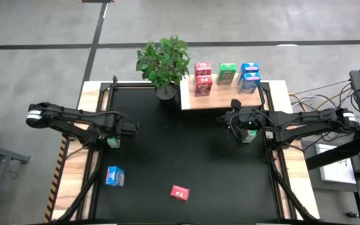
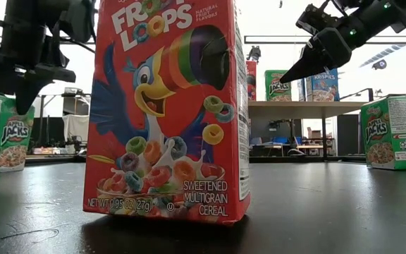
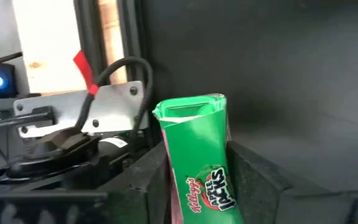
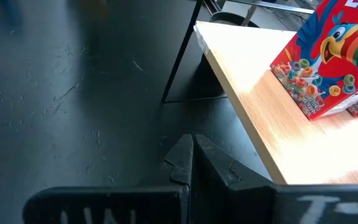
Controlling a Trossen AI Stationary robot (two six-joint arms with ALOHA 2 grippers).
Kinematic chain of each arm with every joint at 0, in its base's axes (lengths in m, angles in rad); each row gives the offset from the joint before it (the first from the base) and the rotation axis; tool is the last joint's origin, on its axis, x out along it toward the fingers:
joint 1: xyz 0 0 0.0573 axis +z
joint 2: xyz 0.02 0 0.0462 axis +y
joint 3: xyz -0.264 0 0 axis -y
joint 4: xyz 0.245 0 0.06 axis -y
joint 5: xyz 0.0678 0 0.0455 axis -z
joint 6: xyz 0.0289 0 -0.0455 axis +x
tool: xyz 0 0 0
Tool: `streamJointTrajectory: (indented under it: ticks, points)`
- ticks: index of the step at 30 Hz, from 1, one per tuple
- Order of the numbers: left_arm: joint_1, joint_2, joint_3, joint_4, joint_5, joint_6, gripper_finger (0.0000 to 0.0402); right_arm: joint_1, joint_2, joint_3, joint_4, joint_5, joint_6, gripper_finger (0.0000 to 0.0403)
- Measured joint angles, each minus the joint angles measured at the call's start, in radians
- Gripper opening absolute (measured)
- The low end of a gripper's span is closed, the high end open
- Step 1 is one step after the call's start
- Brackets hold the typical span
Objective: Stack cereal on shelf
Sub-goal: Put the left green cereal box on the shelf
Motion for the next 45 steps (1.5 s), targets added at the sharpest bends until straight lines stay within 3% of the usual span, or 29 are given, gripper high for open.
streamJointTrajectory:
  ticks: [5, 13, 22, 28, 35, 45]
  points:
    - [-0.001, 0.014, 0.082, 0.01, -0.037, 0.119, 0.012, 0.0, -0.002, 0.0, 0.0, 0.0, 0.0, 0.0009]
    - [-0.016, 0.077, 0.302, 0.176, -0.136, 0.604, 0.0119, 0.001, -0.051, 0.0, -0.009, -0.009, 0.033, 0.0009]
    - [-0.02, 0.209, 0.472, 0.307, -0.138, 1.066, 0.0119, 0.024, -0.165, -0.024, -0.023, -0.162, 0.182, 0.0009]
    - [-0.039, 0.266, 0.527, 0.46, -0.137, 1.261, 0.0119, 0.104, -0.231, -0.105, 0.016, -0.162, 0.244, 0.0009]
    - [-0.054, 0.308, 0.603, 0.685, -0.135, 1.476, 0.0119, 0.167, -0.321, -0.167, 0.13, -0.161, 0.174, 0.0009]
    - [-0.004, 0.345, 0.606, 1.119, -0.138, 1.656, 0.0119, 0.246, -0.415, -0.208, 0.173, -0.16, 0.056, 0.0009]
